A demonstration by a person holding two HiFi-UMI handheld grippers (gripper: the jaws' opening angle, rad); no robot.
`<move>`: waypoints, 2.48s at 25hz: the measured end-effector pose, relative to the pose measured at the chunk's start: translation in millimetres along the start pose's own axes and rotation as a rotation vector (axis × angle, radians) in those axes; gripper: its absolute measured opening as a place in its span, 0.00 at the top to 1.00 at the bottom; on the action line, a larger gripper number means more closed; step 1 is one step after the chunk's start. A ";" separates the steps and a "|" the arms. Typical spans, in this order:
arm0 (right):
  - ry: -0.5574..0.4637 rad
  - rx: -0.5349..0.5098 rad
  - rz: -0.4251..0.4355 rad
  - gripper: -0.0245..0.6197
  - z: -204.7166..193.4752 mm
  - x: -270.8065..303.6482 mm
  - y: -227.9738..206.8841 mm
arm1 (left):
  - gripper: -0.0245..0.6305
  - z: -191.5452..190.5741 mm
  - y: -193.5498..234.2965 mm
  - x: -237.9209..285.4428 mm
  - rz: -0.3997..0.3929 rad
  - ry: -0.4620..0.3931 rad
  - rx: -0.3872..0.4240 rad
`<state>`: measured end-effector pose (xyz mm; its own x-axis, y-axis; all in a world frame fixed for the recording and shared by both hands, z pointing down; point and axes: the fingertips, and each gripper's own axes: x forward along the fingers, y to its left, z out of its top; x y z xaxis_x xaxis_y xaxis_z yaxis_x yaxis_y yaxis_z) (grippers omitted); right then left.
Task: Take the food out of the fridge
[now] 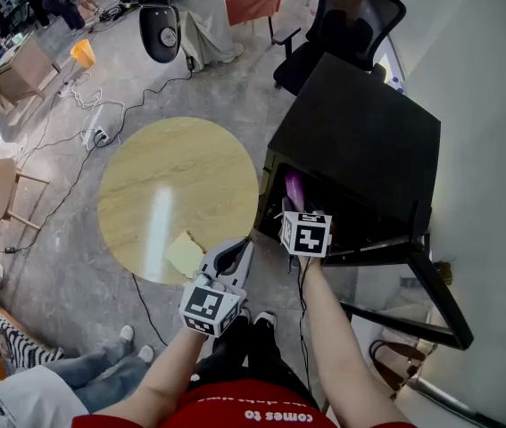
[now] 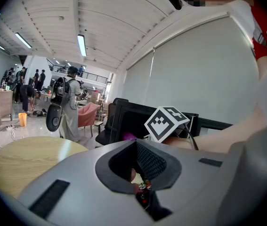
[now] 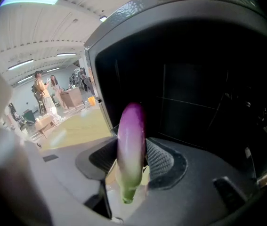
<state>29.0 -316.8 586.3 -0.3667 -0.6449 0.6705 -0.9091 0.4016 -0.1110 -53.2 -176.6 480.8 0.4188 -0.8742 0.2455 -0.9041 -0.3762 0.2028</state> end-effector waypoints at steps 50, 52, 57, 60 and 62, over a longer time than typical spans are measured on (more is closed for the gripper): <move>-0.189 0.053 0.118 0.67 -32.0 -194.8 66.6 | 0.95 33.0 -86.2 -84.7 -0.073 -0.108 0.093; -0.189 0.050 0.121 0.67 -34.1 -198.3 70.6 | 0.95 32.0 -86.9 -88.1 -0.072 -0.110 0.092; -0.194 0.038 0.152 0.67 -35.2 -204.7 84.5 | 0.95 32.1 -84.8 -97.2 -0.052 -0.117 0.087; -0.201 0.028 0.173 0.67 -32.4 -205.6 95.1 | 0.95 35.7 -81.5 -104.9 -0.034 -0.128 0.093; -0.204 0.020 0.192 0.67 -31.6 -205.3 104.1 | 0.95 36.5 -78.6 -110.7 -0.021 -0.134 0.101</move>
<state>15.9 -122.1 460.3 -0.5633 -0.6767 0.4741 -0.8219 0.5175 -0.2379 -31.6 -61.5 403.1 0.4291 -0.8963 0.1121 -0.9018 -0.4182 0.1084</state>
